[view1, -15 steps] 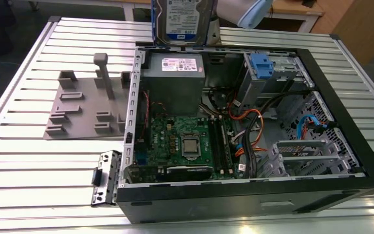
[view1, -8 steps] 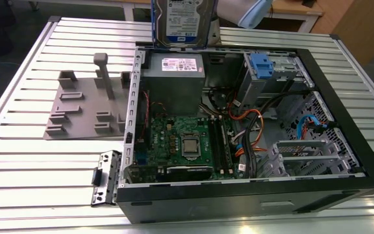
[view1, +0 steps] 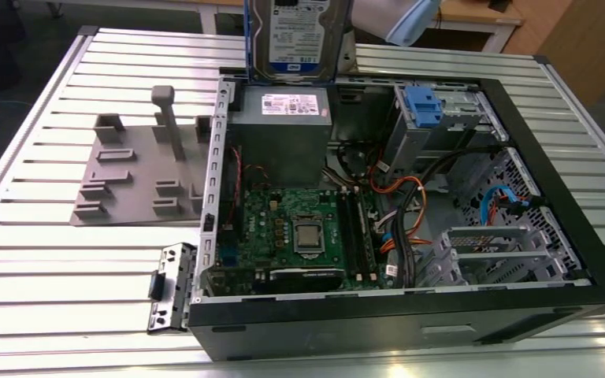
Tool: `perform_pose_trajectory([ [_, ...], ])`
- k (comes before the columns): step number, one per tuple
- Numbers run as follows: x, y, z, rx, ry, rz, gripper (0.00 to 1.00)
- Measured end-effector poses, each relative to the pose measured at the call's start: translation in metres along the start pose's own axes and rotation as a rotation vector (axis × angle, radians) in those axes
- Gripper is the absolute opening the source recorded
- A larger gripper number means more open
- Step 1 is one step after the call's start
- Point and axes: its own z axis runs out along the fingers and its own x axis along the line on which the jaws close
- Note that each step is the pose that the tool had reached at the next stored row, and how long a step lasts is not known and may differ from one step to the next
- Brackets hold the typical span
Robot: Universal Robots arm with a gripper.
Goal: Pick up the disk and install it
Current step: 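Pick up the disk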
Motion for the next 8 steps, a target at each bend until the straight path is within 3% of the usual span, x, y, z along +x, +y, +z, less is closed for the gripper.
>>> perform_pose_trajectory([
  [8,0.0088,0.0001,-0.0003,-0.0001,0.0001,0.0,0.36],
])
